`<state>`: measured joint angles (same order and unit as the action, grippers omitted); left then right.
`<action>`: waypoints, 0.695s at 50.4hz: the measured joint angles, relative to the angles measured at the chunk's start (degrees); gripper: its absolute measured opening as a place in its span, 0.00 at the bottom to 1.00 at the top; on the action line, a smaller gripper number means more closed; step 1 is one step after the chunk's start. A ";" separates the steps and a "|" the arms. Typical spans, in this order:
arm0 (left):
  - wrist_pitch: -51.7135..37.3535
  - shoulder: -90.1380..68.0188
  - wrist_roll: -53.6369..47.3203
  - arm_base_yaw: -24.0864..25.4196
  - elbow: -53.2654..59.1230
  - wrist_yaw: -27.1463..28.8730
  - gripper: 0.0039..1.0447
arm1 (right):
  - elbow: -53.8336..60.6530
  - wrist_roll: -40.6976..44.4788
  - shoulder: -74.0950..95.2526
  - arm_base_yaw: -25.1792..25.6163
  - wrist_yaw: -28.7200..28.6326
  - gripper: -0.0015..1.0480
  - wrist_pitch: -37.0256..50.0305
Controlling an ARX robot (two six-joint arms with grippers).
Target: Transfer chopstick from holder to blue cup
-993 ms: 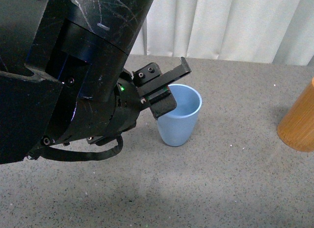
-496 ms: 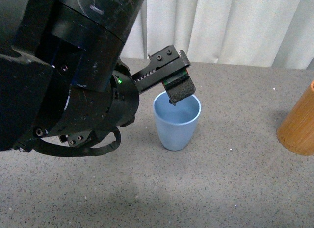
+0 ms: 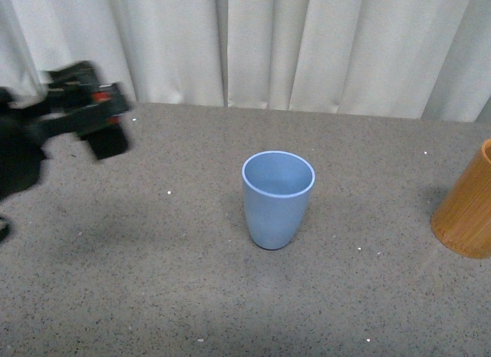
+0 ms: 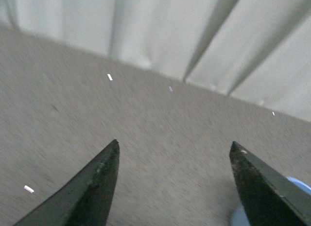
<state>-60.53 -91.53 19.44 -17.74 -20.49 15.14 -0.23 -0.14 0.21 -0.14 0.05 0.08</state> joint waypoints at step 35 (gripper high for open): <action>60.43 91.10 -18.82 17.59 19.34 -15.15 0.03 | 0.00 0.00 0.02 0.00 -0.07 0.91 -0.04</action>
<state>-0.10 -0.43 0.62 -0.14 -1.15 -0.01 -0.23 -0.14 0.23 -0.14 -0.01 0.03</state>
